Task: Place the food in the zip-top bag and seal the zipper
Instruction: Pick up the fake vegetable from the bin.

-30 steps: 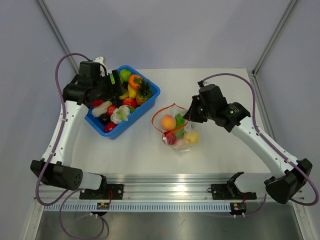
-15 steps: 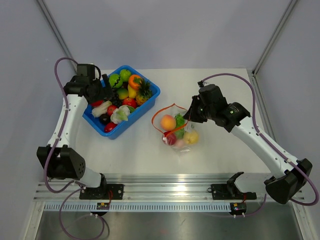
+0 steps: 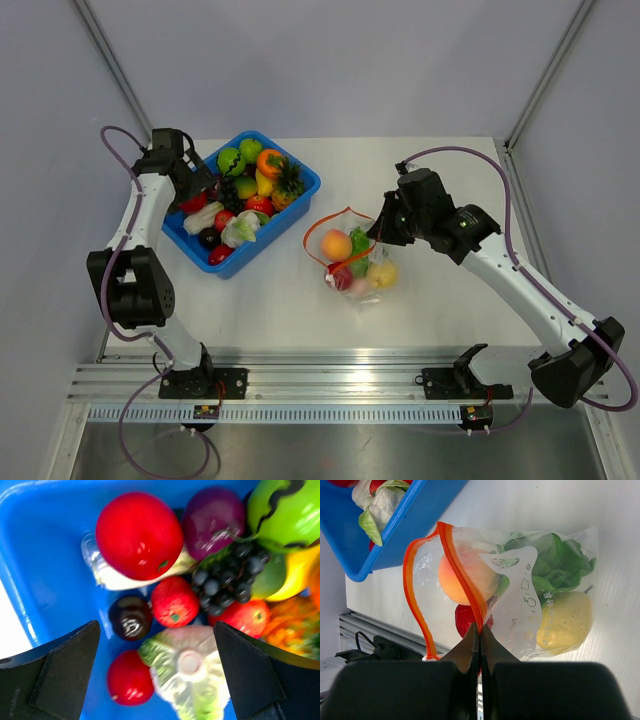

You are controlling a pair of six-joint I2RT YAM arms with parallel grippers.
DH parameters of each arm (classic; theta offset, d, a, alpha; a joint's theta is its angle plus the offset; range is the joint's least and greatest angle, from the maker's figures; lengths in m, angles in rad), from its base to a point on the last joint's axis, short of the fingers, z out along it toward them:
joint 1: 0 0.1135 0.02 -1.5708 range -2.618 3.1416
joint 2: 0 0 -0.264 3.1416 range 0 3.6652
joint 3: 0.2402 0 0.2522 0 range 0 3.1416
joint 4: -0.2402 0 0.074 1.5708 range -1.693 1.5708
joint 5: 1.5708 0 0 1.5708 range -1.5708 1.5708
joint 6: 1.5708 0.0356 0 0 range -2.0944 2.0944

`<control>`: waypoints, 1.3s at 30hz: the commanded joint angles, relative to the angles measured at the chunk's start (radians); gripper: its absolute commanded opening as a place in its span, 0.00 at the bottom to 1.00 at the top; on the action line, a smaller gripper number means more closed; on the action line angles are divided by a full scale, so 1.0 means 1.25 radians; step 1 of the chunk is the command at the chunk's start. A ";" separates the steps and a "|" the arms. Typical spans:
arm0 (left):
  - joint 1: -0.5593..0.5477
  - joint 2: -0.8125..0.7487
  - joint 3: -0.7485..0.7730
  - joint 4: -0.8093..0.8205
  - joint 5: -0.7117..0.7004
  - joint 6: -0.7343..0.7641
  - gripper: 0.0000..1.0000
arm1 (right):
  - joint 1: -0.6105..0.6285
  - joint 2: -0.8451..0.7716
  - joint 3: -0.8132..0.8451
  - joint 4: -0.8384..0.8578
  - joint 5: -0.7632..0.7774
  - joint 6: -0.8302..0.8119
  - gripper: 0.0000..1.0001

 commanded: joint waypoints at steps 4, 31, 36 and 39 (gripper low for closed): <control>0.020 0.020 0.004 0.112 0.039 -0.059 0.99 | 0.013 0.004 0.022 0.028 0.006 -0.005 0.00; 0.046 0.088 -0.036 0.224 -0.038 -0.065 0.99 | 0.013 0.010 0.031 0.014 0.009 -0.010 0.00; 0.049 0.104 -0.043 0.254 -0.058 -0.064 0.95 | 0.012 0.010 0.029 0.014 0.009 -0.007 0.00; 0.049 0.111 -0.041 0.253 -0.062 -0.064 0.91 | 0.013 0.011 0.028 0.014 0.009 -0.006 0.00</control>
